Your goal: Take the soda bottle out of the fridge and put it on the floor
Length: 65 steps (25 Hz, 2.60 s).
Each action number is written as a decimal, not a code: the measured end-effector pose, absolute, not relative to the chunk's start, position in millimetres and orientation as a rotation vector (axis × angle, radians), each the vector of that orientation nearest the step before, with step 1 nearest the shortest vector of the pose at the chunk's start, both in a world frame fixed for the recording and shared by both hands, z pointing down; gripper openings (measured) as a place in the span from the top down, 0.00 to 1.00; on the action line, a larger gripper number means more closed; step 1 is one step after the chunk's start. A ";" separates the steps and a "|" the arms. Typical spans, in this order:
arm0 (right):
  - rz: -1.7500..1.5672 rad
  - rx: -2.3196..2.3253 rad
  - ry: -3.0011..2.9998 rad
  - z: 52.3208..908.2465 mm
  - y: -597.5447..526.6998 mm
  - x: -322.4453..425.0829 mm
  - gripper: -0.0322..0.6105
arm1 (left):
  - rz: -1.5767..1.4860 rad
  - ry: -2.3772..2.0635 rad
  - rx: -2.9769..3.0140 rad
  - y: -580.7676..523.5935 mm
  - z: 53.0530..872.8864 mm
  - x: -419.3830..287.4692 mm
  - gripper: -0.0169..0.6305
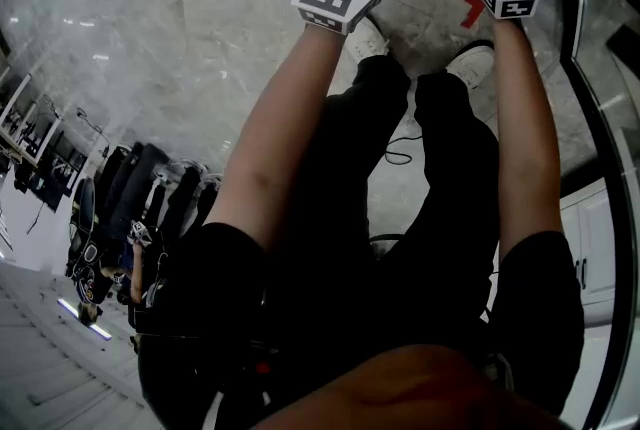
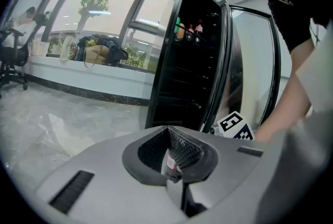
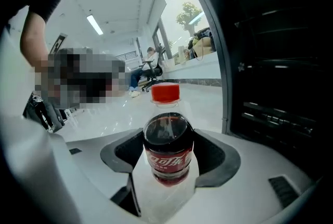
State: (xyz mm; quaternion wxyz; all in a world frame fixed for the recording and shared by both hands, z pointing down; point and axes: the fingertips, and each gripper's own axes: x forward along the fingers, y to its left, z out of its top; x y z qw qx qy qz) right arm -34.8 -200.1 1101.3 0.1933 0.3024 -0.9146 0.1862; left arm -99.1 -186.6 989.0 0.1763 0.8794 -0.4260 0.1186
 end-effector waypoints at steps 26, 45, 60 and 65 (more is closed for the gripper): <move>0.461 0.612 -2.427 1127.6 -161.8 -50.4 0.47 | 0.388 -1.117 2.505 -181.7 965.3 -108.8 0.97; 0.540 0.727 -2.890 528.7 -107.2 -42.4 0.93 | 0.184 -0.977 2.650 -99.3 518.8 -80.4 0.97; 0.292 0.642 -2.995 277.6 -51.7 -6.2 0.93 | 0.030 -0.914 2.787 -47.6 276.9 -30.7 0.97; 0.251 0.640 -3.023 243.5 -50.5 13.1 0.93 | 0.029 -0.912 2.834 -44.6 243.6 -9.8 0.97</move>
